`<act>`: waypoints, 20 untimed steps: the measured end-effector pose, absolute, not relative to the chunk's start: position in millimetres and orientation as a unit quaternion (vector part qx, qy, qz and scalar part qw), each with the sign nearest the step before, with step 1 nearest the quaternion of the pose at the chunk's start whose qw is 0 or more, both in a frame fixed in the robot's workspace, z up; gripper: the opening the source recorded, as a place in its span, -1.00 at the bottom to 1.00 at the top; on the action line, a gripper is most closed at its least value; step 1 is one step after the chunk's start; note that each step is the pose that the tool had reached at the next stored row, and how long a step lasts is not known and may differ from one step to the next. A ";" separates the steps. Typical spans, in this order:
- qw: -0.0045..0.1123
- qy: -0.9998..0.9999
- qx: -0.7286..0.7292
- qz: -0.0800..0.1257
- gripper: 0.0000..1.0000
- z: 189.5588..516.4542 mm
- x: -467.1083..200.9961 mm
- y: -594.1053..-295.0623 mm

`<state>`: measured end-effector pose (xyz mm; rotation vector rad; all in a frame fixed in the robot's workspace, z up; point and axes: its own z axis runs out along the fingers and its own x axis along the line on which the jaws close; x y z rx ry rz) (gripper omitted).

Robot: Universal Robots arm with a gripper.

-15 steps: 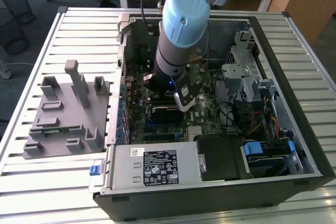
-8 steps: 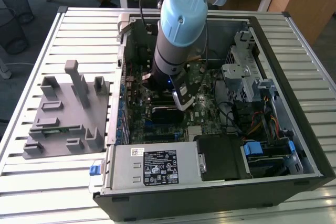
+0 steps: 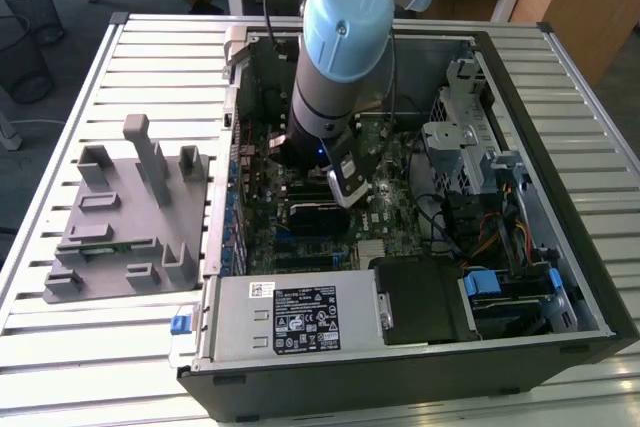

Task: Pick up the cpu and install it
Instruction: 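Install the second cpu locking lever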

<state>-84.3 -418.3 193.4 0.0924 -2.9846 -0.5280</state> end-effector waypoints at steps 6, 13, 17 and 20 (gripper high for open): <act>0.055 -0.983 0.030 -0.174 -0.79 208.1 -84.3 -418.0; 0.055 -0.983 0.030 -0.174 -0.79 218.4 -84.4 -418.0; 0.055 -0.983 0.030 -0.174 -0.79 229.3 -84.3 -417.9; 0.055 -0.983 0.030 -0.174 -0.79 238.2 -84.4 -417.4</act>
